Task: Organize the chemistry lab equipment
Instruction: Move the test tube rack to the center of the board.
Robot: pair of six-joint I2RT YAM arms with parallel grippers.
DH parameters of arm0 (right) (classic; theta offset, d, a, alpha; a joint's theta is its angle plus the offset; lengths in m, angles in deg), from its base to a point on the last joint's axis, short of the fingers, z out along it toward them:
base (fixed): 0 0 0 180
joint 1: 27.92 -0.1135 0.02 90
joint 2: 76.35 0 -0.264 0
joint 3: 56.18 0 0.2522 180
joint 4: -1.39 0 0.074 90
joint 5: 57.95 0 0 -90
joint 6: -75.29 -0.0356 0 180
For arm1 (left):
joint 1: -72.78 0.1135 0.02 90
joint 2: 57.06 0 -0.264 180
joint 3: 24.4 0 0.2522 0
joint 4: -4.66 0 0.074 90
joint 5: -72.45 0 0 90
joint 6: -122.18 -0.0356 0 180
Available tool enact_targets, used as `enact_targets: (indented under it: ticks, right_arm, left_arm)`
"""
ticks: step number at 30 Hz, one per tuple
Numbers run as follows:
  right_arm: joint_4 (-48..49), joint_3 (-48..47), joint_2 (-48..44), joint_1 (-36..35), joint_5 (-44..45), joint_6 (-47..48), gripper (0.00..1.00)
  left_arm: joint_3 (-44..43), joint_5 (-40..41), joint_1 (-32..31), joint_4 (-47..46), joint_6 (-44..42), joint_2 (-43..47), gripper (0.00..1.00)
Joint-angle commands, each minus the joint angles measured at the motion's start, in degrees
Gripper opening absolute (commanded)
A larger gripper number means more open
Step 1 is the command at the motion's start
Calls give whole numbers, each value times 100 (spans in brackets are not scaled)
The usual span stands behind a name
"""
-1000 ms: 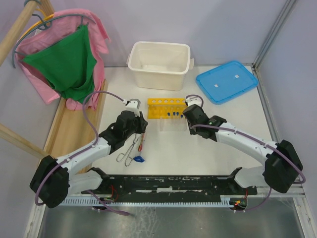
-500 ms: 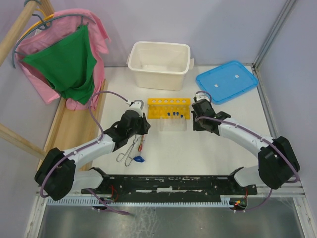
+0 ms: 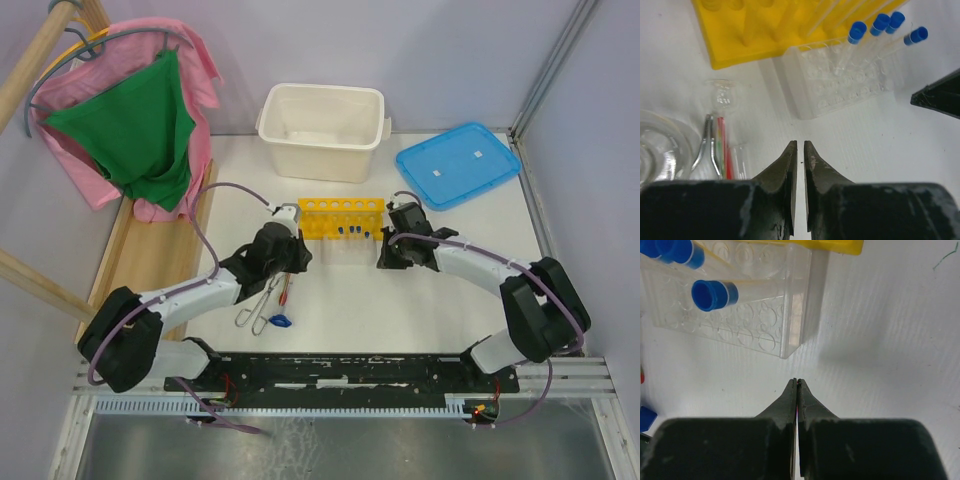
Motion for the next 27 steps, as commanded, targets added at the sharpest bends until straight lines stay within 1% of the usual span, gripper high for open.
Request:
enact_targets:
  ticks: [1, 7, 16, 22, 25, 27]
  right_arm:
    - [542, 10, 320, -5, -224, -140, 1]
    - [588, -206, 701, 3, -68, -115, 1]
    - [223, -361, 644, 16, 274, 71, 1]
    - [-148, -522, 500, 48, 714, 236, 1]
    - [-315, -649, 495, 58, 638, 291, 1]
    - [-264, -634, 519, 63, 423, 231, 1]
  left_arm:
    - [-104, -77, -436, -523, 280, -293, 16]
    - [-18, 32, -937, -961, 493, -875, 16]
    - [-77, 47, -980, -1005, 397, -1056, 16]
    - [-181, 0, -984, -979, 327, -1162, 16]
    - [-214, -26, -985, -980, 306, -1251, 16]
    - [-218, -53, -985, -1016, 308, -1335, 17]
